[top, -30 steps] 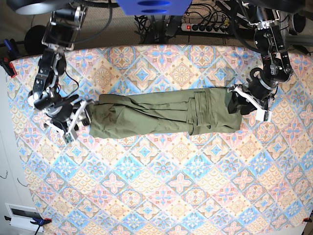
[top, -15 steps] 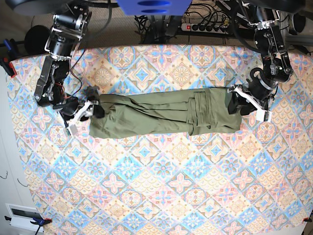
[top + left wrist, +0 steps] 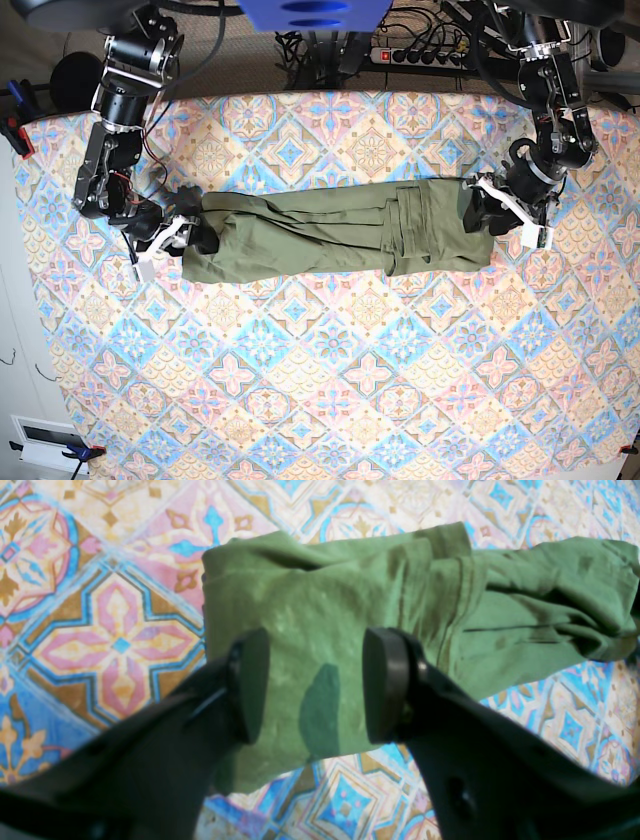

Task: Layout the t-shirt on the table in an organized manner, then fold the t-shirt properly
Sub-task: 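Press the folded shirt end down with the right gripper, then lift the shirt end with the right gripper and fold it toward the left gripper, then hold the folded bundle with both grippers and press it together, then release with the right gripper and push the bundle with the left gripper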

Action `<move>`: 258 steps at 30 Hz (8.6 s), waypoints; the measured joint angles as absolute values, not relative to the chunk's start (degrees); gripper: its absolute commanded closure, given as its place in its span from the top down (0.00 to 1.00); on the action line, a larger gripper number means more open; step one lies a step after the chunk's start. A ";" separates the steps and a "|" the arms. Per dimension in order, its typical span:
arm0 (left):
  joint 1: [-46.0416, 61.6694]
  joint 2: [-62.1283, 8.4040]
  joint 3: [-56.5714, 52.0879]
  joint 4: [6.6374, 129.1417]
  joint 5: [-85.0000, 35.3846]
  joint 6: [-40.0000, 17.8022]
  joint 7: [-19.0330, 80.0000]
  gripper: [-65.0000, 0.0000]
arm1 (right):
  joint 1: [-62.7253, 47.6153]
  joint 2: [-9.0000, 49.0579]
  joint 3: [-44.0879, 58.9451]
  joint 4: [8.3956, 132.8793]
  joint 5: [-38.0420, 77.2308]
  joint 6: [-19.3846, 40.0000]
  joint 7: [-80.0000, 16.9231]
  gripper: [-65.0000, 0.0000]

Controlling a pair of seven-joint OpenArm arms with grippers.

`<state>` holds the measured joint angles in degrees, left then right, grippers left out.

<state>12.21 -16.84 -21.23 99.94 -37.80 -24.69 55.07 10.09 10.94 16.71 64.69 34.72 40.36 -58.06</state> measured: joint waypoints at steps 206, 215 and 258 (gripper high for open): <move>-2.79 -12.27 -7.97 80.79 -56.97 -12.60 59.79 0.45 | 22.24 11.60 -7.44 82.48 18.85 39.88 -53.78 0.40; -2.09 -12.19 -7.97 80.79 -57.41 -13.30 59.40 0.22 | 22.24 11.60 -7.44 82.48 18.87 39.90 -53.76 0.40; -5.87 -7.11 -14.28 73.28 -62.26 -18.28 62.19 0.04 | 22.35 10.02 -15.16 78.98 18.06 39.81 -52.75 0.40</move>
